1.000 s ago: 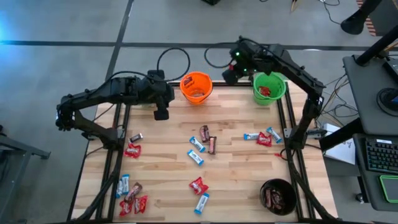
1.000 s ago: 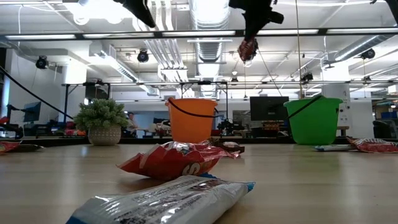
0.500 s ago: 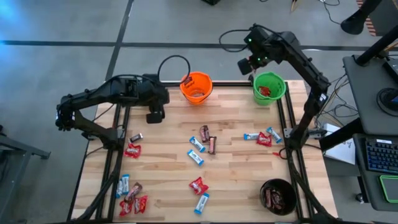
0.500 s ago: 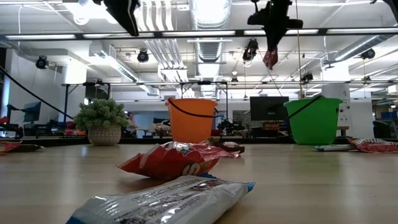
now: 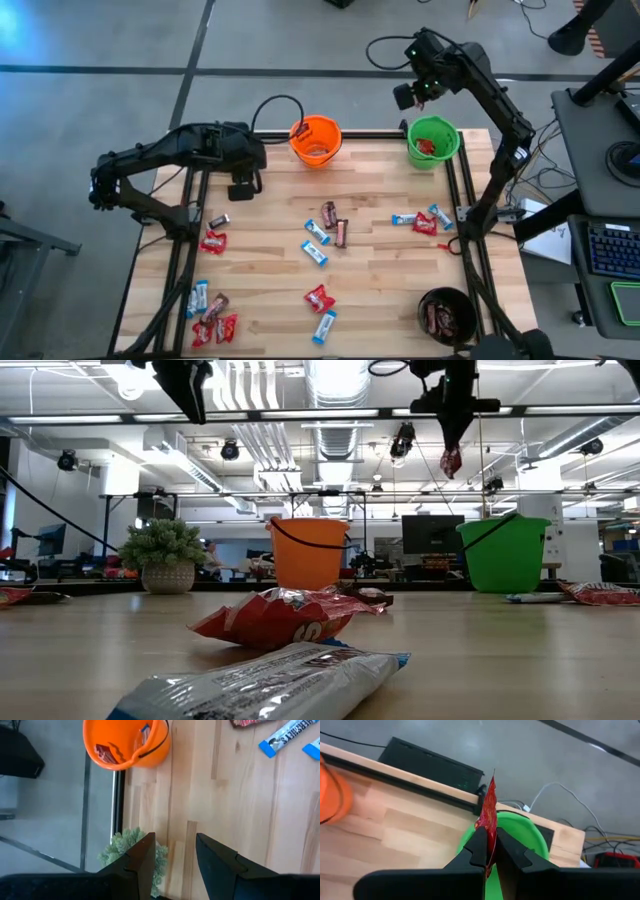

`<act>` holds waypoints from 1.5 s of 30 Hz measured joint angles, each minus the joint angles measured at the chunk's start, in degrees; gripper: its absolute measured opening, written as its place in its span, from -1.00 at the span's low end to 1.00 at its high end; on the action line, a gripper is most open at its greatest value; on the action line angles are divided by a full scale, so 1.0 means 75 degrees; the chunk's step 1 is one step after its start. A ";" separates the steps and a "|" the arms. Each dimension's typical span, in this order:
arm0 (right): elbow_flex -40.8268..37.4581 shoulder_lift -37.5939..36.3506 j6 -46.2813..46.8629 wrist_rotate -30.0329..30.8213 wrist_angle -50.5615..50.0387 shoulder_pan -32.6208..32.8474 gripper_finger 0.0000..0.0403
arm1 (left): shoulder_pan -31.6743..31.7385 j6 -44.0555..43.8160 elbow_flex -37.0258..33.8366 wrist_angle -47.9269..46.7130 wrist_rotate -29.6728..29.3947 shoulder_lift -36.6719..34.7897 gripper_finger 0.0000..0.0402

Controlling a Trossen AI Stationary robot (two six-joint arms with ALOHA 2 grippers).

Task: Organize candy in baskets
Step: Put the red candy into the green bucket

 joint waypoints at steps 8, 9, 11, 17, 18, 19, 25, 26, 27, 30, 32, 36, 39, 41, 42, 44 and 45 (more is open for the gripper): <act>-0.0978 -0.0392 0.0017 0.0001 0.0001 -0.0412 -0.95 | 0.0000 -0.0136 -0.0003 -0.0242 0.0000 -0.0090 -0.39; -0.1146 -0.0505 0.0022 0.0000 0.0001 -0.0412 -0.95 | 0.0000 -0.0136 -0.0003 -0.0258 0.0000 -0.0115 -0.39; -0.1527 -0.0756 0.0045 0.0000 0.0003 -0.0410 -0.95 | 0.0000 -0.0136 -0.0003 -0.0270 0.0000 -0.0149 -0.38; -0.2880 -0.1639 0.0285 0.0000 -0.0007 -0.0413 -0.95 | 0.0000 -0.0128 -0.0003 -0.0267 0.0002 -0.0171 -0.38; -0.3104 -0.1772 0.0226 -0.0009 -0.0009 -0.0412 -0.95 | 0.0000 -0.0120 -0.0003 -0.0267 0.0000 -0.0171 -0.38; -0.3285 -0.1889 0.0206 -0.0058 0.0005 -0.0410 -0.95 | 0.0000 -0.0117 -0.0003 -0.0264 0.0000 -0.0171 -0.38; -0.3842 -0.2148 0.0206 -0.0076 0.0101 -0.0320 -0.95 | 0.0000 -0.0111 -0.0006 -0.0258 0.0001 -0.0171 -0.38; -0.3863 -0.2142 0.0206 -0.0076 0.0103 -0.0320 -0.95 | 0.0000 -0.0110 -0.0007 -0.0256 0.0003 -0.0171 -0.38; -0.3869 -0.2129 0.0203 -0.0073 0.0106 -0.0320 -0.94 | 0.0000 -0.0110 -0.0014 -0.0253 0.0002 -0.0171 -0.38; -0.3878 -0.2074 0.0204 -0.0061 0.0097 -0.0323 -0.90 | 0.0000 -0.0110 -0.0017 -0.0250 0.0003 -0.0172 -0.38; -0.3878 -0.2026 0.0110 -0.0079 0.0100 -0.0323 -0.88 | 0.0000 -0.0113 -0.0017 -0.0250 0.0003 -0.0174 -0.38; -0.3881 -0.1959 -0.0115 -0.0618 0.0095 -0.0326 -0.78 | 0.0000 -0.0189 -0.0017 -0.0226 0.0003 -0.0174 -0.39; -0.3881 -0.1916 -0.0208 -0.0660 0.0100 -0.0326 -0.66 | 0.0000 -0.0203 -0.0020 -0.0216 0.0003 -0.0174 -0.39; -0.3881 -0.1903 -0.0211 -0.0590 0.0100 -0.0326 -0.58 | 0.0000 -0.0221 -0.0024 -0.0164 0.0003 -0.0174 -0.39; -0.3881 -0.1900 -0.0211 -0.0548 0.0100 -0.0326 -0.54 | 0.0000 -0.0221 -0.0032 -0.0113 0.0003 -0.0174 -0.39; -0.3881 -0.1900 -0.0213 -0.0430 0.0100 -0.0326 -0.48 | 0.0000 -0.0222 -0.0035 -0.0040 0.0006 -0.0174 -0.39; -0.3881 -0.1900 -0.0213 -0.0410 0.0099 -0.0326 -0.47 | 0.0000 -0.0224 -0.0035 -0.0001 0.0006 -0.0174 -0.39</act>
